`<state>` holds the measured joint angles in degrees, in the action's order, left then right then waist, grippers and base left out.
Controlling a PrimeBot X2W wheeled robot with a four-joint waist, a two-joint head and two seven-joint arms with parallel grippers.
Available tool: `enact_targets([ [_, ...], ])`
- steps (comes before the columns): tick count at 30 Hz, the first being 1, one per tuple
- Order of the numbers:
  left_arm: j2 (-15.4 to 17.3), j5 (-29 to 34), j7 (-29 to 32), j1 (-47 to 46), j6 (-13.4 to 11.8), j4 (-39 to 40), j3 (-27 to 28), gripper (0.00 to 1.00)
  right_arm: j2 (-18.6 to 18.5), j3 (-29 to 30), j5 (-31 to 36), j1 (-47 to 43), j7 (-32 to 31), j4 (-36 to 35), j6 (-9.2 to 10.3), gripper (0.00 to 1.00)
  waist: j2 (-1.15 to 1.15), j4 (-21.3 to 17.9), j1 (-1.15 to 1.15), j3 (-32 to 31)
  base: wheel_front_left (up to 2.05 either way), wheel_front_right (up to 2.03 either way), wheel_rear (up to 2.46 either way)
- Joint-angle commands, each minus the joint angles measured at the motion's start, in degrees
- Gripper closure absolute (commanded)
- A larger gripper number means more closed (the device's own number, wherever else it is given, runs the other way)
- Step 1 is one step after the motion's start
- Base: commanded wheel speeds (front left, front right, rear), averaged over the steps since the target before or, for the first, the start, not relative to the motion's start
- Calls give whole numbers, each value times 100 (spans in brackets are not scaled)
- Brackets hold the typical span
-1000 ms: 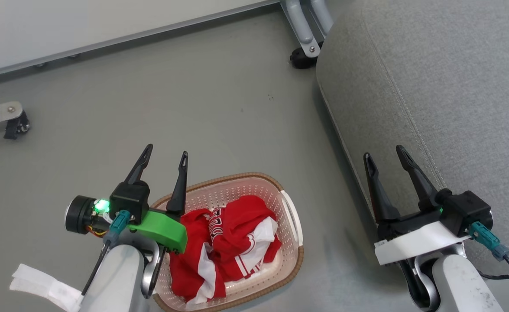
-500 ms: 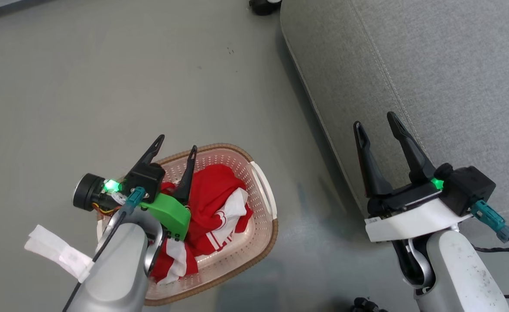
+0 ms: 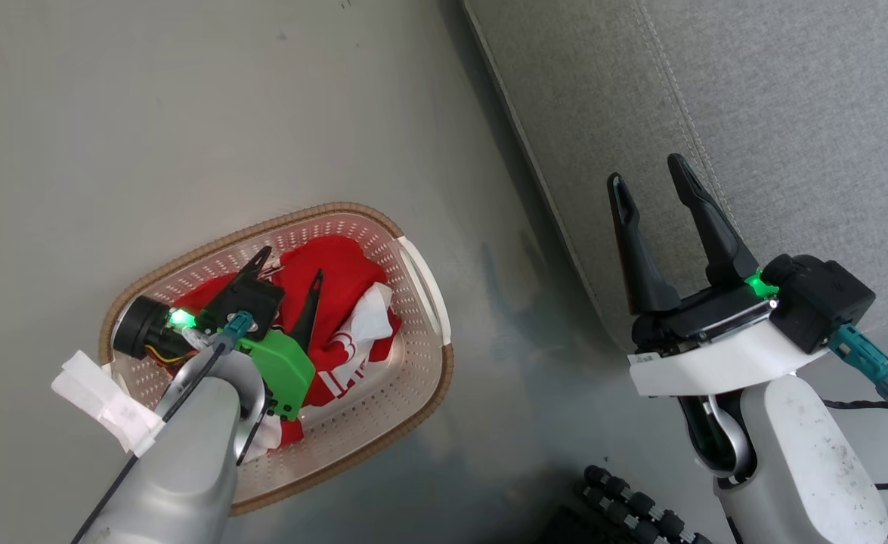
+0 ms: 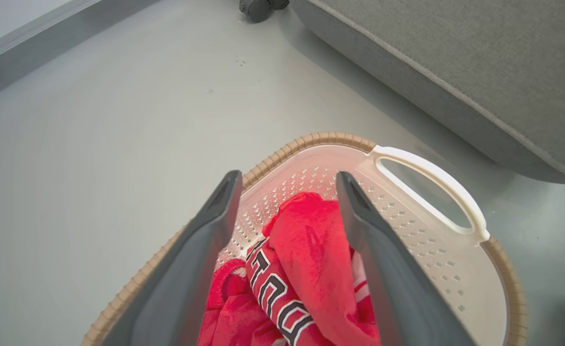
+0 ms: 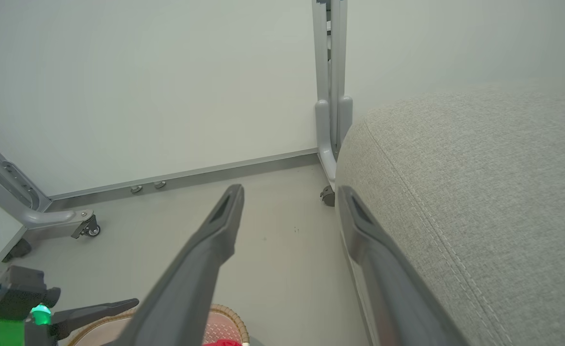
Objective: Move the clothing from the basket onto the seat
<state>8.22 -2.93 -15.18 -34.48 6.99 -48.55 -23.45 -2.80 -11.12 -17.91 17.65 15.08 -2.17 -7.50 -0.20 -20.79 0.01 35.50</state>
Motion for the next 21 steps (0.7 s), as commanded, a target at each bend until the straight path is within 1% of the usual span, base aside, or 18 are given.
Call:
enact_targets([
  [1, 48, 33, 4, -123, 18, -116, -56, 0, -14, -8, -39, 92, 14, -28, 2, 0, 20, -119, -1, 198, 0, 0, 0],
  [13, 22, 42, 5, -475, 46, -1287, -521, 0, -14, -66, -183, 223, 14, -90, 2, 0, 20, -279, -1, 625, 0, 0, 0],
  [21, 112, 83, 135, -891, 48, -1984, -753, 0, -15, -81, -299, 306, 14, -136, 2, 0, 20, -355, -1, 1014, 0, 0, 0],
])
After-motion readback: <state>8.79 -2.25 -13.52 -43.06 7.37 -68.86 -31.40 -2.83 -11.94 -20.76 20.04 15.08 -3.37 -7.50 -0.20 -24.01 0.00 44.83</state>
